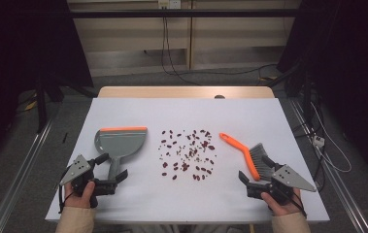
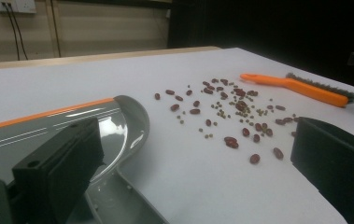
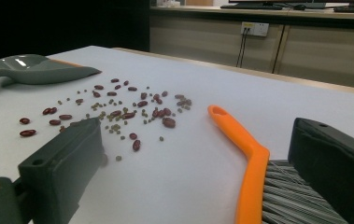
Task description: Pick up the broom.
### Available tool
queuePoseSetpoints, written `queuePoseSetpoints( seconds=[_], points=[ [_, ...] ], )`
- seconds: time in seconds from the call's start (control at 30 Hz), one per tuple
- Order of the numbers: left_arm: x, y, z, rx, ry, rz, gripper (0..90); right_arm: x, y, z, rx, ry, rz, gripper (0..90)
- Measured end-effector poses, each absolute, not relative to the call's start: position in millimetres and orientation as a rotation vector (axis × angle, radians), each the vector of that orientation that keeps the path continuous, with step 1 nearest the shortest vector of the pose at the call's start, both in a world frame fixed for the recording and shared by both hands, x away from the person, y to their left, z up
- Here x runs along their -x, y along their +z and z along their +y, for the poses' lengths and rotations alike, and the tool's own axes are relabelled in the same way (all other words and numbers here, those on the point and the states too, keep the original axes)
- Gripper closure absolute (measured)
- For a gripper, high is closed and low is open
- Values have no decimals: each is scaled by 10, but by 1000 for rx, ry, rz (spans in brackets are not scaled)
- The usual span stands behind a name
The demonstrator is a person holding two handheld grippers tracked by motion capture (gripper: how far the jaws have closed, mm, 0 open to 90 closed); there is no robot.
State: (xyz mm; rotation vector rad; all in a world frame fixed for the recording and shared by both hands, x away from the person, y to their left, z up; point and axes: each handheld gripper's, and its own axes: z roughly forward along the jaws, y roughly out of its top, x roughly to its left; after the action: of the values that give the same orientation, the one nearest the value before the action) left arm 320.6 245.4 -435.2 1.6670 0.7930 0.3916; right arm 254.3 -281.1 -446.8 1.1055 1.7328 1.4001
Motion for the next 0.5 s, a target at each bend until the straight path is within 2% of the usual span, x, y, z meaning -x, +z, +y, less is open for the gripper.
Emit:
queuePoseSetpoints(
  seconds=[0.33,0.5],
  points=[
    [-3201,-4342,2456,-1665,387,794,21,-2586,-4410,-2808,-1103,1401,1752,29],
    [-3207,-4355,2436,-1670,372,783,21,-2727,-4321,-2825,-1149,1363,1774,36]
  ],
)
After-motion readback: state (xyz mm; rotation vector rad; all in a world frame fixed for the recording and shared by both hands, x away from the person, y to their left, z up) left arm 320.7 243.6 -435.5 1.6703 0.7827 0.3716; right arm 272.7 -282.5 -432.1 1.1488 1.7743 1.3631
